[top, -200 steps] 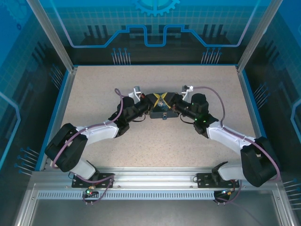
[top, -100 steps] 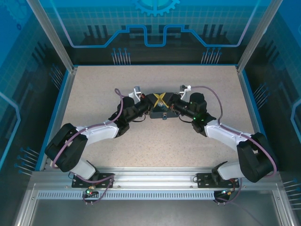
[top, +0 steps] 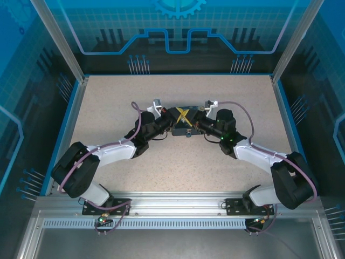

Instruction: Unlock the padlock with the key

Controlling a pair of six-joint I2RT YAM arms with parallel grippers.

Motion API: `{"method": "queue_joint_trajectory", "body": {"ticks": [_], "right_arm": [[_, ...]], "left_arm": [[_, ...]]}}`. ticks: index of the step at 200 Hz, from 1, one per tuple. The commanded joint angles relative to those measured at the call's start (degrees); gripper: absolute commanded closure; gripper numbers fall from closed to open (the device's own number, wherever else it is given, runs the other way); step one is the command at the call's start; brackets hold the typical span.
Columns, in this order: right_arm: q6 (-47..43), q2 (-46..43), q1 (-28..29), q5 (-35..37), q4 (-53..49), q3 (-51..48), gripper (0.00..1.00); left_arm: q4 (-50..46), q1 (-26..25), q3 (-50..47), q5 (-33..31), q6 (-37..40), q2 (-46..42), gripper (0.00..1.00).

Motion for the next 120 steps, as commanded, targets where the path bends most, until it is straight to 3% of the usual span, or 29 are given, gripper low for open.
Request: {"method": "queue_joint_trajectory", "body": {"ticks": [1,120], "right_arm": [[1.24,-0.68,0.65,0.95,2.43,-0.9,0.75],[2.38,-0.07,0.82,1.55,3.67,-0.59,0.82]], "left_arm": [[-0.19,-0.6,-1.05,-2.42,1.47,-2.34,1.0],[-1.29,-0.86,-2.02,-4.18,1.97,-3.78,1.0]]}}
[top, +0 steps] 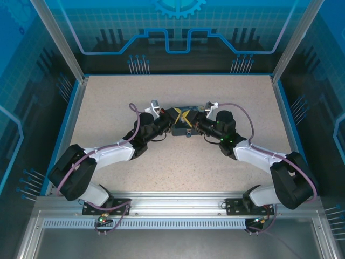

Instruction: Unlock the padlock with the key

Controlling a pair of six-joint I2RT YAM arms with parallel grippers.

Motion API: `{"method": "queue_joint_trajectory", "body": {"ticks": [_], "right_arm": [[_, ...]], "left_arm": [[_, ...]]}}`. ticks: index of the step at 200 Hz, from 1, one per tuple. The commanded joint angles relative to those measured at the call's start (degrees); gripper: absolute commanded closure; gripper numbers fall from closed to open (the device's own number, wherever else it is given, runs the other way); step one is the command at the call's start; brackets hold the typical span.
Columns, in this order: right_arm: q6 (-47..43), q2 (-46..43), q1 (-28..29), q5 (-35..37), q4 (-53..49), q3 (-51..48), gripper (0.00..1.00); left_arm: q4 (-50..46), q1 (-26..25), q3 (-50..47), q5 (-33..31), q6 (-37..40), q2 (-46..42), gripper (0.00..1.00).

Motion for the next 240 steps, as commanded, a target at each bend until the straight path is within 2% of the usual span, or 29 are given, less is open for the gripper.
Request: {"method": "queue_joint_trajectory", "body": {"ticks": [1,78,167,240], "right_arm": [[0.44,-0.06,0.54,0.25,2.23,0.59,0.82],[1.34,1.6,1.59,0.23,3.86,1.55,0.8],[1.63,2.0,1.81,0.39,4.32,1.5,0.86],[2.04,3.28,2.21,-0.19,5.55,2.26,0.83]], "left_arm": [[0.77,-0.63,-0.91,-1.65,1.6,-1.85,1.0],[1.28,-1.15,-1.83,-4.2,1.56,-2.35,1.0],[1.4,-1.34,-2.84,-6.58,1.62,-3.4,1.0],[3.08,-1.78,-3.12,-7.96,0.97,-2.8,1.0]]}}
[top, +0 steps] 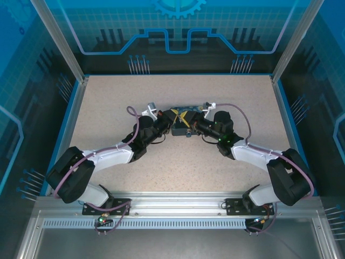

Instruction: Unlock the padlock with the key

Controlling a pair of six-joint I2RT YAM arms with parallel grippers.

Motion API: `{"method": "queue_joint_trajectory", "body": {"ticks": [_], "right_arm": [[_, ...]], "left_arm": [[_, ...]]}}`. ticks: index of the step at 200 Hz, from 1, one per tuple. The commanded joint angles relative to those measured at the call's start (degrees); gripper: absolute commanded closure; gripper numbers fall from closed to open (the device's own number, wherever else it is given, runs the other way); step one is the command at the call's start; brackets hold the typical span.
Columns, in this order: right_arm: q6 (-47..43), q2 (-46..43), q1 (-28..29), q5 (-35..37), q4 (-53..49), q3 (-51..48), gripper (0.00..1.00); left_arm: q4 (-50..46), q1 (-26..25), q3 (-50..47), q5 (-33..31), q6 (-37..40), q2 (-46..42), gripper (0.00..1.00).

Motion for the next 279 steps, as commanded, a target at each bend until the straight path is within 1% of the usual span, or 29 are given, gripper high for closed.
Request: {"method": "queue_joint_trajectory", "body": {"ticks": [1,51,84,145,208,250,256,267,270,279], "right_arm": [[0.55,0.86,1.03,-0.18,2.54,1.91,0.83],[0.77,1.61,1.29,-0.1,3.15,2.14,0.84],[0.87,1.84,1.38,-0.18,3.33,2.24,0.87],[1.96,2.41,1.47,-0.26,4.89,2.18,1.0],[2.57,3.1,0.94,0.26,4.86,2.14,1.0],[2.86,3.54,0.95,-0.12,5.71,1.8,1.0],[2.72,3.42,1.01,-0.18,5.57,1.72,1.0],[2.47,3.05,0.89,-0.09,5.07,1.48,1.0],[2.42,2.96,0.85,0.01,4.89,1.38,1.0],[2.1,2.61,0.67,0.02,4.37,1.14,1.0]], "left_arm": [[2.86,-0.62,-0.69,-1.93,0.95,-1.05,1.0],[3.12,-0.82,-0.59,-2.52,0.77,-0.82,1.0],[3.27,-1.02,-0.68,-2.92,0.83,-0.71,1.0],[3.54,-1.49,-1.02,-4.36,1.0,-0.62,1.0],[2.38,-1.96,-2.35,-5.16,1.34,-2.6,1.0],[1.17,-1.92,-1.34,-4.76,1.36,-2.05,1.0],[1.01,-1.92,-1.34,-4.76,1.36,-2.01,0.93],[0.95,-1.9,-1.38,-4.69,1.4,-2.01,0.67],[0.84,-1.89,-1.38,-4.68,1.44,-2.07,0.63],[0.28,-1.85,-1.38,-4.68,1.7,-2.31,0.56]]}}
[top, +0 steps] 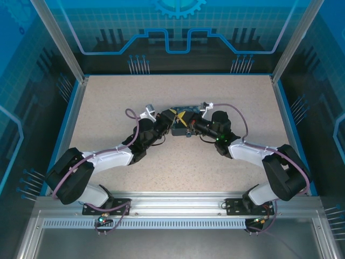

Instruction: Unlock the padlock with the key

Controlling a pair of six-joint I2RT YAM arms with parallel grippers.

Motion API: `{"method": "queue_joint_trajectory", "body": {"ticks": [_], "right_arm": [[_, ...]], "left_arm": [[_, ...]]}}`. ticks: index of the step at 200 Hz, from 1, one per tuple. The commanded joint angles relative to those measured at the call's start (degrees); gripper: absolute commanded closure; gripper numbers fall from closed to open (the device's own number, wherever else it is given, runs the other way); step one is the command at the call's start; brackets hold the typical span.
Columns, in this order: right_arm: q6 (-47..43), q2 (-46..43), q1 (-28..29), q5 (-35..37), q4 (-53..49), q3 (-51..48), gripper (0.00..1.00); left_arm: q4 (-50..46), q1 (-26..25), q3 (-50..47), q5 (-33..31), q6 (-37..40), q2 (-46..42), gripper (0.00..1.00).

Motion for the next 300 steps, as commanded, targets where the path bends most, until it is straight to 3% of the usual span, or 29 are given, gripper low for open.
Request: {"method": "queue_joint_trajectory", "body": {"ticks": [1,23,78,158,219,267,300], "right_arm": [[-0.51,-0.38,0.08,0.64,0.88,0.5,1.0],[-0.56,-1.01,-0.35,0.6,0.4,-0.09,1.0],[-1.12,-2.1,-1.25,-0.02,-1.07,-0.9,1.0],[-10.0,-10.57,-9.9,-4.69,-13.19,-3.7,1.0],[-7.07,-10.51,-8.54,-6.52,-9.1,-4.36,1.0],[-6.23,-9.86,-5.22,-4.37,-8.79,-3.01,1.0],[-4.85,-8.09,-3.96,-3.81,-6.56,-2.68,1.0]], "left_arm": [[-0.87,-0.41,0.35,0.15,1.44,-1.53,0.56],[-2.73,-0.21,0.56,0.22,2.17,-2.45,0.44],[-8.75,0.58,1.95,1.61,3.67,-4.23,0.41],[-25.62,3.04,0.3,7.91,18.02,-12.68,0.27],[-19.67,1.74,5.67,11.89,14.2,-5.61,0.41],[-9.67,-0.49,6.52,9.56,9.14,-0.49,0.45],[-5.62,-0.86,6.45,8.14,7.01,1.37,0.54]]}}
